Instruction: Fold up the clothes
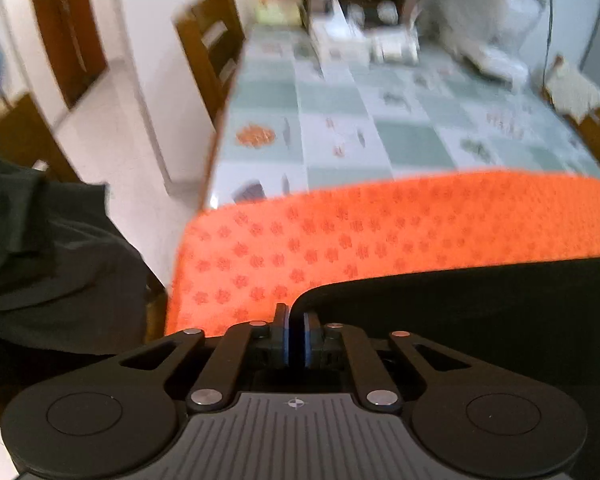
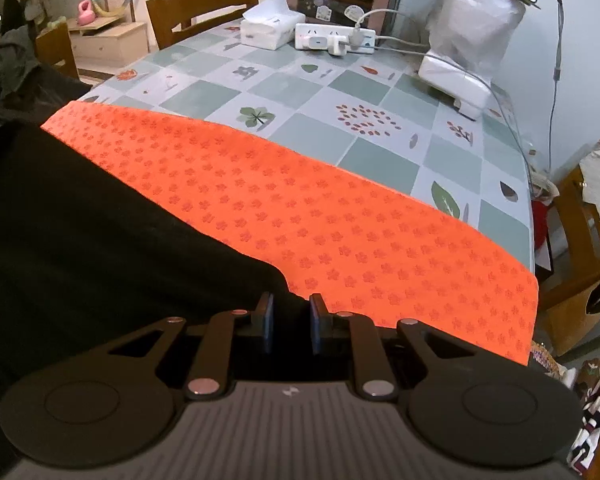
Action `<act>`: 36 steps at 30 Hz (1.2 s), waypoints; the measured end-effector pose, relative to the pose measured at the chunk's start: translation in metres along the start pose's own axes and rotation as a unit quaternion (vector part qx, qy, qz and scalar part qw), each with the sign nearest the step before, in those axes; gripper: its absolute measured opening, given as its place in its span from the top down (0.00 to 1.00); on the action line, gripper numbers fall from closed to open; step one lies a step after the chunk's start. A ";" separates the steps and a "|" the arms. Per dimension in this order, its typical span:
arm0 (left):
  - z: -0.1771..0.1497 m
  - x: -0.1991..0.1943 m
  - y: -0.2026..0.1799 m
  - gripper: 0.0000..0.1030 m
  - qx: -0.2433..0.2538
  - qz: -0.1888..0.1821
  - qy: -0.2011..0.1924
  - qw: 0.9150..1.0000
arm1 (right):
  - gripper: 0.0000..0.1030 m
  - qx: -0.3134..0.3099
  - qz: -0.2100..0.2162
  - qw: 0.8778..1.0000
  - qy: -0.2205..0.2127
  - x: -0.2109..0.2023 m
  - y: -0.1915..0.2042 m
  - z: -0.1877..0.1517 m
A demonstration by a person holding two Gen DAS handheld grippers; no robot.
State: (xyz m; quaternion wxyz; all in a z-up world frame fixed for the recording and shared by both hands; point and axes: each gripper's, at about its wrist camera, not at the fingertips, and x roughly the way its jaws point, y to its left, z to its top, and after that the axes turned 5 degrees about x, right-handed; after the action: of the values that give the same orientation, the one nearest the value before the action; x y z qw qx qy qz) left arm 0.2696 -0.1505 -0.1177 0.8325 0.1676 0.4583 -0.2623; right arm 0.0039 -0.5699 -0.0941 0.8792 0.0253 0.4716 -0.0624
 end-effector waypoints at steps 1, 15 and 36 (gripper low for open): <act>0.000 0.008 -0.001 0.82 0.007 0.002 0.008 1.000 | 0.77 0.001 -0.002 1.000 0.001 0.002 0.000 -0.001; -0.033 -0.026 0.002 0.47 0.125 0.004 -0.012 0.992 | 0.61 -0.040 -0.032 0.999 -0.011 0.010 0.027 -0.001; -0.044 -0.003 0.006 0.95 0.161 0.007 0.019 0.987 | 0.72 -0.193 0.147 0.968 0.065 0.089 0.119 0.048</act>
State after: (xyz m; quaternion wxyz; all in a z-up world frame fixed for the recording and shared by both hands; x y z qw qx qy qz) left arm 0.2424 -0.1219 -0.1381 0.7876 0.3078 0.4245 -0.3236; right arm 0.1082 -0.4646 -0.1433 0.8345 -0.0722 0.5220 0.1612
